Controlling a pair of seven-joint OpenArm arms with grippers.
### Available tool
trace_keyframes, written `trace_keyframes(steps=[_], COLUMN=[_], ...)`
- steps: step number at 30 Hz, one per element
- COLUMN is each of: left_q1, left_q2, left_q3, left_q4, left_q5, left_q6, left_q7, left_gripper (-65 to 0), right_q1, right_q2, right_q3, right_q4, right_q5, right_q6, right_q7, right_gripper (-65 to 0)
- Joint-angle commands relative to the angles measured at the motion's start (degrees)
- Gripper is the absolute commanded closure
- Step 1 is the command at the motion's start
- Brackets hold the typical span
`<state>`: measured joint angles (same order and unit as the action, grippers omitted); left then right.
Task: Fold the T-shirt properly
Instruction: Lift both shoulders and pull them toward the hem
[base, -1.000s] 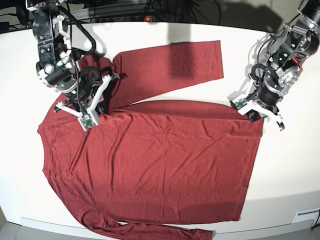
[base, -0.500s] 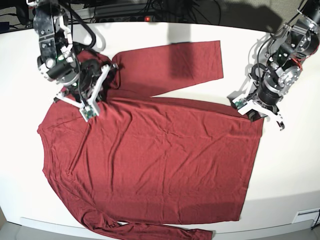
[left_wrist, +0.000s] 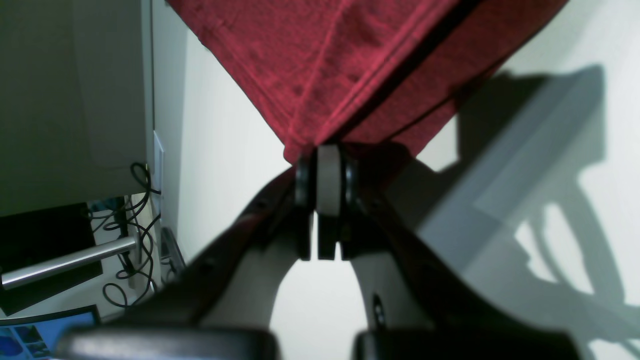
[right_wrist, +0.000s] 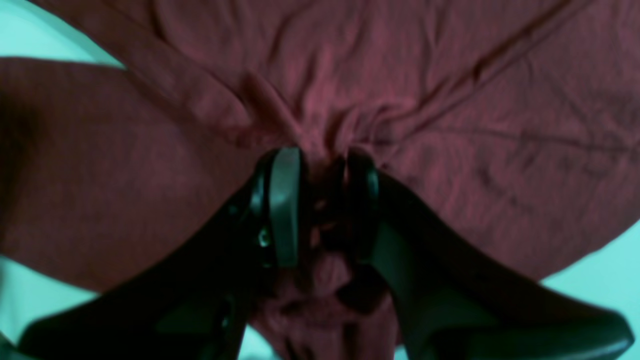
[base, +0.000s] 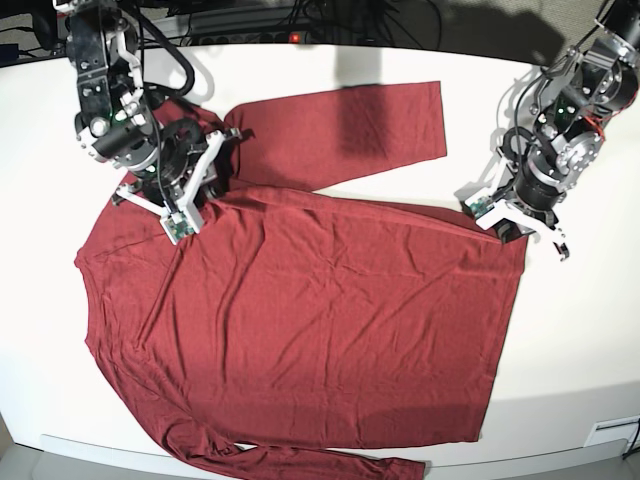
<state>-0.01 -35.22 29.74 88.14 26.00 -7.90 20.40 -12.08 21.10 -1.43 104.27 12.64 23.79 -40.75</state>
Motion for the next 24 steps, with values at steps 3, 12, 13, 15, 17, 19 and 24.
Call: trace_keyframes(steps=[3,12,13,15,17,19,24], left_q1=[-0.9,-0.9,-0.9,-0.9,-0.9,-0.9,-0.9], left_q2=[-0.8,-0.8,-0.8,-0.8,-0.8,-0.8,-0.8], left_q3=[-0.4,-0.4,-0.4,-0.4,-0.4,-0.4,-0.4], left_q4=[0.9,0.9,0.9,0.9,0.9,0.9,0.9], left_q5=[0.4,0.4,0.4,0.4,0.4,0.4,0.2], left_q6=[0.9,0.9,0.9,0.9,0.9,0.9,0.9], left_q7=[-0.3,-0.3,-0.3,-0.3,-0.3,-0.3,-0.3], left_gripper=[0.0,0.0,0.0,0.0,0.0,0.0,0.0], right_q1=[0.8,0.8,0.8,0.8,0.8,0.8,1.9], right_q2=[0.4,0.4,0.4,0.4,0.3,0.3,0.3], right_q3=[0.3,0.3,0.3,0.3,0.3,0.3,0.3], right_q4=[1.1,0.5,0.2,-0.2,-0.4,-0.4,-0.4], right_q5=[1.2,0.8,0.8,0.8,0.6,-0.5,-1.9], right_q6=[-0.2,-0.3,-0.3,-0.3,-0.3,-0.3,-0.4], right_q7=[1.2,0.2,0.2,0.2,-0.2,0.0,1.3], right_gripper=[-16.5,-11.7,-11.7,-9.8,-1.0,0.0,0.0])
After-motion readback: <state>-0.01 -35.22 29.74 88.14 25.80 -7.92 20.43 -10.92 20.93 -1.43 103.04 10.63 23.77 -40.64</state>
